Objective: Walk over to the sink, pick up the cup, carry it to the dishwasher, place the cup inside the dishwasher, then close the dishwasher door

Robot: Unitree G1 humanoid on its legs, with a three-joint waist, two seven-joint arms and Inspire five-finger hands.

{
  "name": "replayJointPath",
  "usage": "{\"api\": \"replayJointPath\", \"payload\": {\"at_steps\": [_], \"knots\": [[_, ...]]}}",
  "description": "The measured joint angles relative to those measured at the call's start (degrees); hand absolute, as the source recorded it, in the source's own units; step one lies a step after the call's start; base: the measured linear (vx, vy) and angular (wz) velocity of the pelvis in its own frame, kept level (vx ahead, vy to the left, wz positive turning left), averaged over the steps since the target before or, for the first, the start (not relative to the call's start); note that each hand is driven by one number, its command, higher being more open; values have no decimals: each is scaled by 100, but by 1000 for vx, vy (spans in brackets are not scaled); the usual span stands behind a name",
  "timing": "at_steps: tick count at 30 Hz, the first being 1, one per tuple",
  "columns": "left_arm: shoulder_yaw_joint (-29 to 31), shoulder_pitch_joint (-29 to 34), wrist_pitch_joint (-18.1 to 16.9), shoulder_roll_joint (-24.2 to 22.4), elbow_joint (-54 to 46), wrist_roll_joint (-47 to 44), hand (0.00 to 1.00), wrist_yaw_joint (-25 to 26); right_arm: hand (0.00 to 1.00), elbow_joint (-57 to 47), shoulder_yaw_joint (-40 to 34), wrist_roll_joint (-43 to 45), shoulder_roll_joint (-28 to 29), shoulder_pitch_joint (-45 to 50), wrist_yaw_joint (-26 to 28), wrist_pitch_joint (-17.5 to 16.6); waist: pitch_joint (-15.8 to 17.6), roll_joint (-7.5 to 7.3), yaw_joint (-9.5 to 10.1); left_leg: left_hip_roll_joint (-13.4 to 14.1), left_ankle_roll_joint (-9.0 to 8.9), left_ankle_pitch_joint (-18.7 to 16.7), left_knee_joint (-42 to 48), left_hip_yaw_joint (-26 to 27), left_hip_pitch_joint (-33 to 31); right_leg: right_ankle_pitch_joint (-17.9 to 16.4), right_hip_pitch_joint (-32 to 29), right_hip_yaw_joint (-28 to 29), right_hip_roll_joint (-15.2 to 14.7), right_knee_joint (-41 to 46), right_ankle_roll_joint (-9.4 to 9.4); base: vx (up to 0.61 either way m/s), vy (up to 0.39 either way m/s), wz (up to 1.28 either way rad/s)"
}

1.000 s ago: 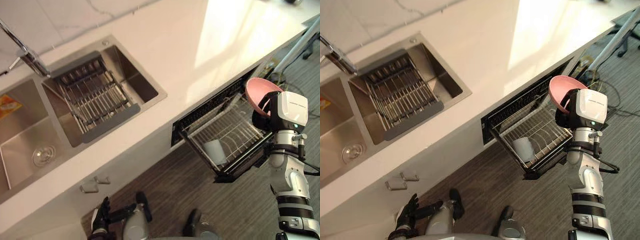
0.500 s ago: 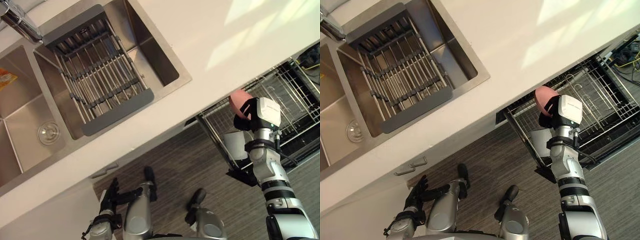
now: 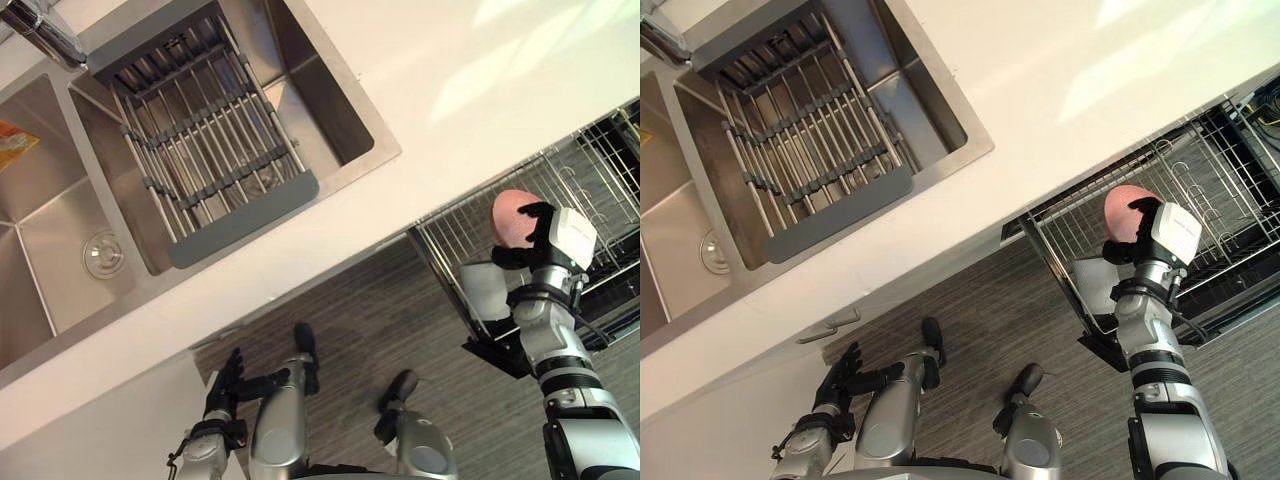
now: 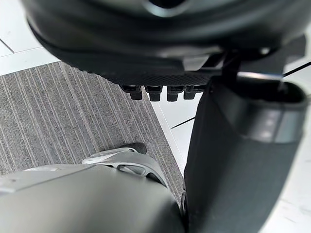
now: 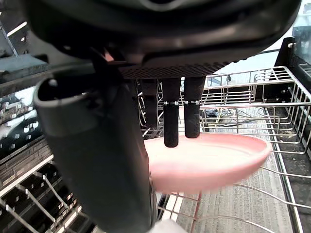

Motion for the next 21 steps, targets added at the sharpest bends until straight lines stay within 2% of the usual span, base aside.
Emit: {"api": "replayJointPath", "payload": {"at_steps": [7, 13, 14, 16, 18, 21], "knots": [[10, -7, 195, 5, -13, 5, 100, -6, 100, -1666, -660, -11, 391, 696, -129, -48, -2, -3, -68, 27, -5, -7, -4, 105, 61, -12, -45, 122, -35, 77, 18, -13, 35, -8], [36, -10, 236, 23, 39, 25, 100, -13, 100, -2309, -1341, 124, 642, 935, -926, 44, -15, -25, -143, 117, -23, -57, 70, 231, 160, -12, -42, 385, -16, 112, 17, -35, 33, -15], [89, -9, 237, 14, 71, 27, 100, -14, 100, -2351, -1663, 493, 663, 983, -1221, 77, -22, -31, -152, 169, -42, -122, 155, 291, 189, -12, -39, 467, -5, 136, 18, -47, 35, -20], [178, -3, 237, 4, 119, 40, 100, -15, 100, -2369, -2045, 1024, 737, 1040, -1435, 87, -58, -66, -174, 209, -40, -185, 246, 351, 204, -14, -40, 554, -3, 144, 26, -48, 46, -23], [254, 18, 239, 7, 141, 85, 100, -7, 100, -2373, -2721, 1944, 838, 1101, -1679, 102, -95, -107, -257, 265, -34, -277, 388, 411, 216, -15, -34, 650, -6, 160, 59, -39, 40, -21], [341, 56, 267, 2, 200, 85, 100, 2, 100, -2167, -3394, 3228, 900, 1204, -1740, 98, -182, -154, -427, 295, -13, -349, 503, 473, 230, -12, -30, 739, -23, 165, 95, -40, 39, -16]]}}
